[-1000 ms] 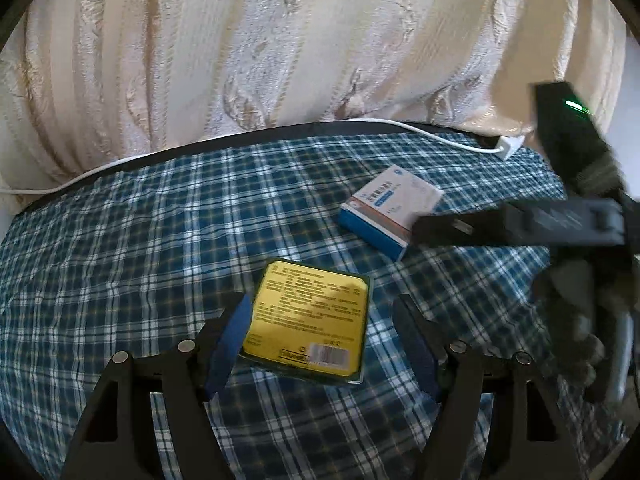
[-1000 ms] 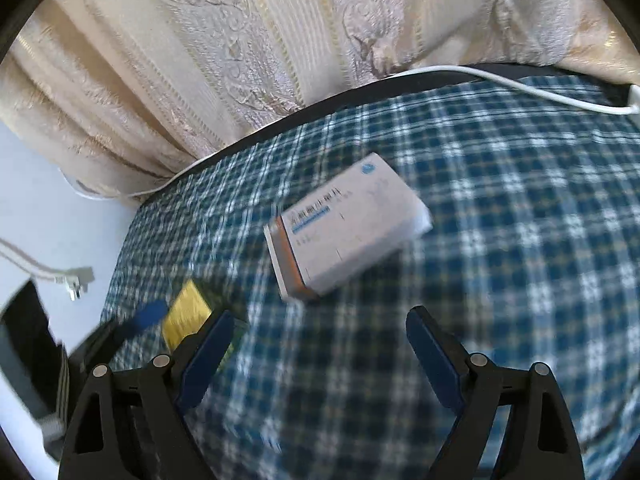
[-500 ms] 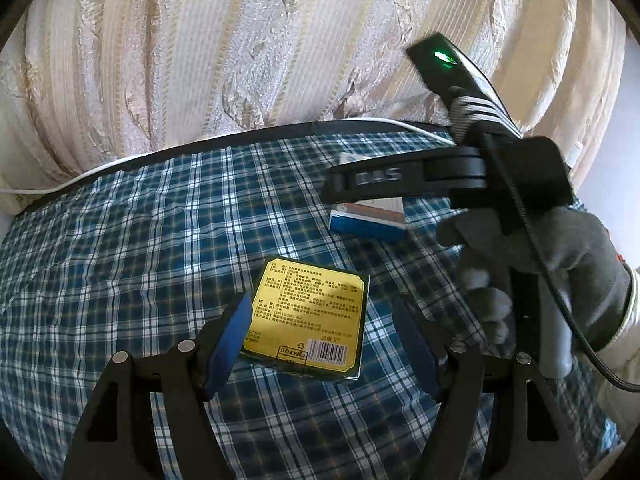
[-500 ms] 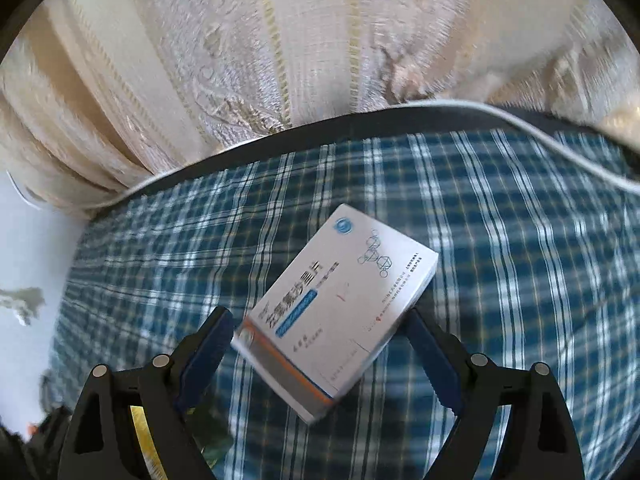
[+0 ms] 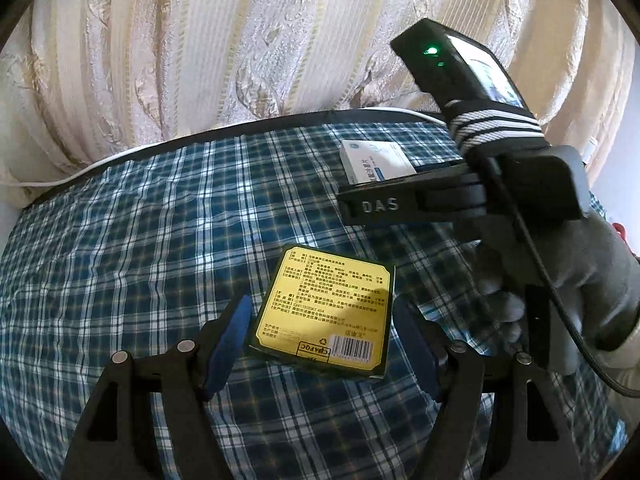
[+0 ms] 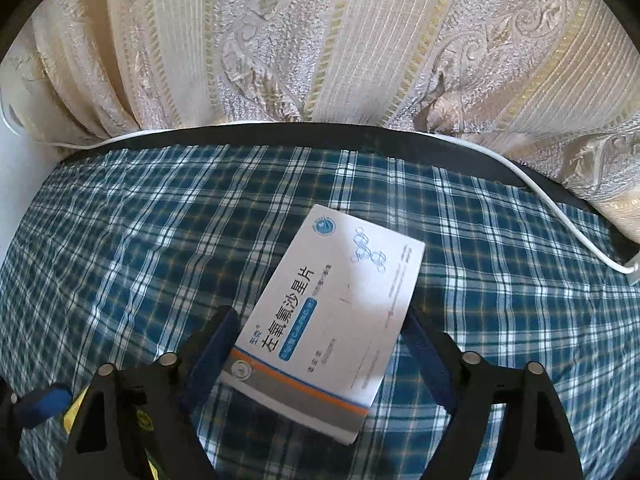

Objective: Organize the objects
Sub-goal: 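Grasp the yellow medicine box with the left tool while the right tool grasps the white-blue box, then lift and carry the yellow box and white-blue box toward the clear bowl with both tools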

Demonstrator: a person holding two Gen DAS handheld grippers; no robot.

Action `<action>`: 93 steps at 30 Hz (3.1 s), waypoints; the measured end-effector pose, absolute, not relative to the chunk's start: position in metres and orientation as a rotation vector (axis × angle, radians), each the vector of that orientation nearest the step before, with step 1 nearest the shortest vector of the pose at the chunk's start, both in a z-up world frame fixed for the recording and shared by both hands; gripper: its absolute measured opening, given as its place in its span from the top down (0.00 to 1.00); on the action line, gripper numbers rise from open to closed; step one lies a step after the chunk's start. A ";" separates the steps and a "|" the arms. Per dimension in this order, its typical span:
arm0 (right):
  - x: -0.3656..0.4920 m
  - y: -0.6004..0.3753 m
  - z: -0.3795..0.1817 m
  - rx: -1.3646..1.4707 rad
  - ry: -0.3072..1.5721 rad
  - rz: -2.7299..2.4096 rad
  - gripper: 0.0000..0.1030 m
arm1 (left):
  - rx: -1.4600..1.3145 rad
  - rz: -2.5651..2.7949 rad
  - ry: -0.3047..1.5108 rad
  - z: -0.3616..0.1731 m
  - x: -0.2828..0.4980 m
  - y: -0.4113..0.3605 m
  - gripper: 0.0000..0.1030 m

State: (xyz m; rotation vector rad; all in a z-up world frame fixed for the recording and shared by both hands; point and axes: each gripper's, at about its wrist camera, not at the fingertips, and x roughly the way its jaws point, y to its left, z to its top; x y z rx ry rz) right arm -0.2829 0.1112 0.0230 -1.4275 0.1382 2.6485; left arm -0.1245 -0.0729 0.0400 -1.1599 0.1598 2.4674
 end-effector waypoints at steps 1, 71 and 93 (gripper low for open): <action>-0.280 0.112 0.024 -1.425 0.139 2.652 0.24 | -1.160 2.470 0.165 0.040 -0.124 -0.072 0.28; 0.034 0.260 0.088 -0.884 0.642 2.676 0.31 | -0.906 2.670 0.438 0.082 -0.031 0.079 0.30; 0.140 0.387 0.101 -0.648 0.657 2.435 0.31 | -0.864 2.460 0.375 0.096 -0.005 0.209 0.30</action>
